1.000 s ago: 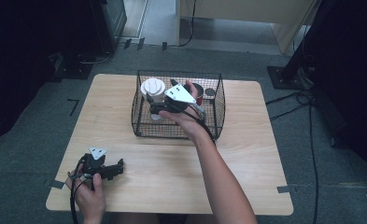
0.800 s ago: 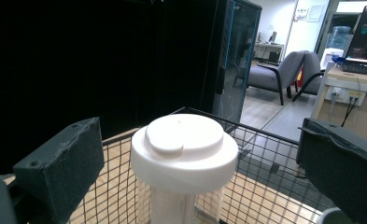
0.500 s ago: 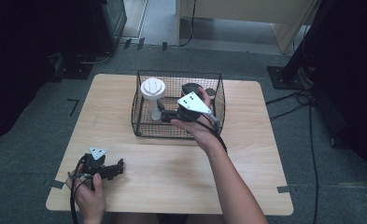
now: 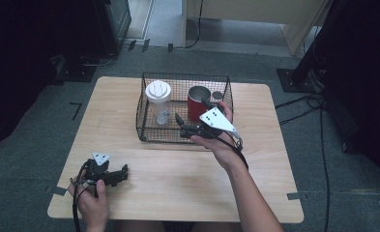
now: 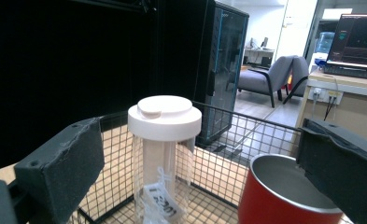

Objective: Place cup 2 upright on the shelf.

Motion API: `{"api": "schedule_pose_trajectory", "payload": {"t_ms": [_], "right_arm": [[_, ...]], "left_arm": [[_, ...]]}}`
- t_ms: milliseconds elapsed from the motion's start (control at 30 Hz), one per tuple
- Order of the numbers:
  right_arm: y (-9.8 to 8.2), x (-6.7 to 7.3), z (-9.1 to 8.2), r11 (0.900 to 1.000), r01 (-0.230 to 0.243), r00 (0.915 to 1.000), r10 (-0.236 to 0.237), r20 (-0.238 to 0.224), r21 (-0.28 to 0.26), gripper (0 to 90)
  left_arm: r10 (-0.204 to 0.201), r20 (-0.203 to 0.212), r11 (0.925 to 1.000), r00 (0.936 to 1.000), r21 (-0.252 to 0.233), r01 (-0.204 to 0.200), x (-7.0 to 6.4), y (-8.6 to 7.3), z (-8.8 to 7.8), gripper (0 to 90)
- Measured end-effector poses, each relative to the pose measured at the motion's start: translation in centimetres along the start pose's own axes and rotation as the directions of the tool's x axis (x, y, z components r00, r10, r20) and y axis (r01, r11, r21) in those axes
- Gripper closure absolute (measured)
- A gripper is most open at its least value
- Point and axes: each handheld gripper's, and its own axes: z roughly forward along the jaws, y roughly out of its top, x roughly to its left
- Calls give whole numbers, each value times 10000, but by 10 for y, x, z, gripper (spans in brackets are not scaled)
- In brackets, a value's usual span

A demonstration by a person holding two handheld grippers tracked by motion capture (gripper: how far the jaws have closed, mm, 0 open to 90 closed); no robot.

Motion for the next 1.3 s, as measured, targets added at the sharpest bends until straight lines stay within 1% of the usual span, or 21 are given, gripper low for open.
{"api": "schedule_pose_trajectory", "payload": {"t_ms": [267, 500, 700, 967, 1300], "right_arm": [[-7, -8, -25, 10000, 17, 9998, -16, 196, -33, 11], [-18, -15, -48, 9999, 94, 9992, -98, 384, 90, 11], [-27, -22, -67, 9999, -81, 9982, 76, 589, 86, 11], [-37, -28, -86, 9998, -140, 9964, 127, 835, 148, 11], [-54, -32, -105, 9989, -273, 9931, 227, 1148, 385, 11]], "left_arm": [[-1, 3, 10000, 10000, 11, 1, 0, 0, 0, 1], [-8, 2, 10000, 10000, 1, 8, 0, 0, 0, 1], [1, 5, 10000, 10000, 2, -1, 0, 0, 0, 1], [-1, 6, 10000, 10000, -2, 1, 0, 0, 0, 1], [4, 2, 10000, 10000, -3, -4, 0, 0, 0, 1]]}}
